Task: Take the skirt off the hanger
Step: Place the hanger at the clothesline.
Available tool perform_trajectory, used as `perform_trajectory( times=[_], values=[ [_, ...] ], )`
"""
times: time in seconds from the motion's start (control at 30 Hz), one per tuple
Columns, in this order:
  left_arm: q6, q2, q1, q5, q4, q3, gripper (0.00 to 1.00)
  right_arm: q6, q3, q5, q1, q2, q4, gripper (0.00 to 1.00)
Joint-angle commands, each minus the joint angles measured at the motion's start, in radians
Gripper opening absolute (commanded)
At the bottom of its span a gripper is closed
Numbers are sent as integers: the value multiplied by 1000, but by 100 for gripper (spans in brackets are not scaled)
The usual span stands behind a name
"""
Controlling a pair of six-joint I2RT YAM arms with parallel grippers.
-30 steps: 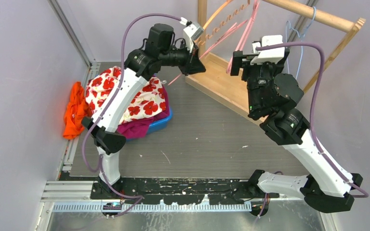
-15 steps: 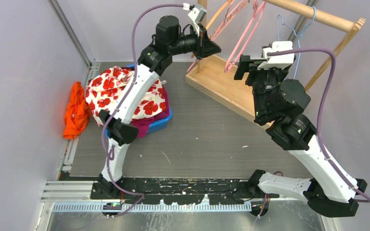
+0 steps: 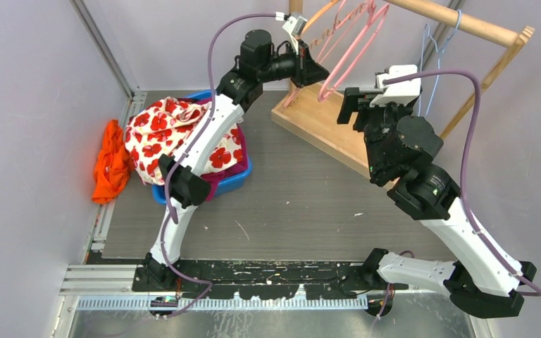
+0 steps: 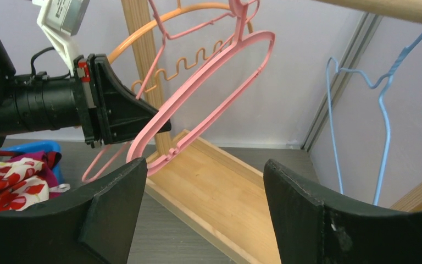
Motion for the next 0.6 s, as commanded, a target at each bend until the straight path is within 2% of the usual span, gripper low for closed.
perform_trajectory(
  times=[0.0,0.17,0.37,0.57],
  values=[
    [41,-106,17,23,27,4,0,132,-14,-41,5,-17,-109,82],
    [119,-205,41,29,-82,-98,0,237,-43,-109,5,-1,-191,81],
    [178,-326,54,27,-163,-226,0,305,-49,-231,5,56,-187,81],
    [180,-437,54,53,-202,-331,0,398,1,-406,5,183,-167,80]
  ],
)
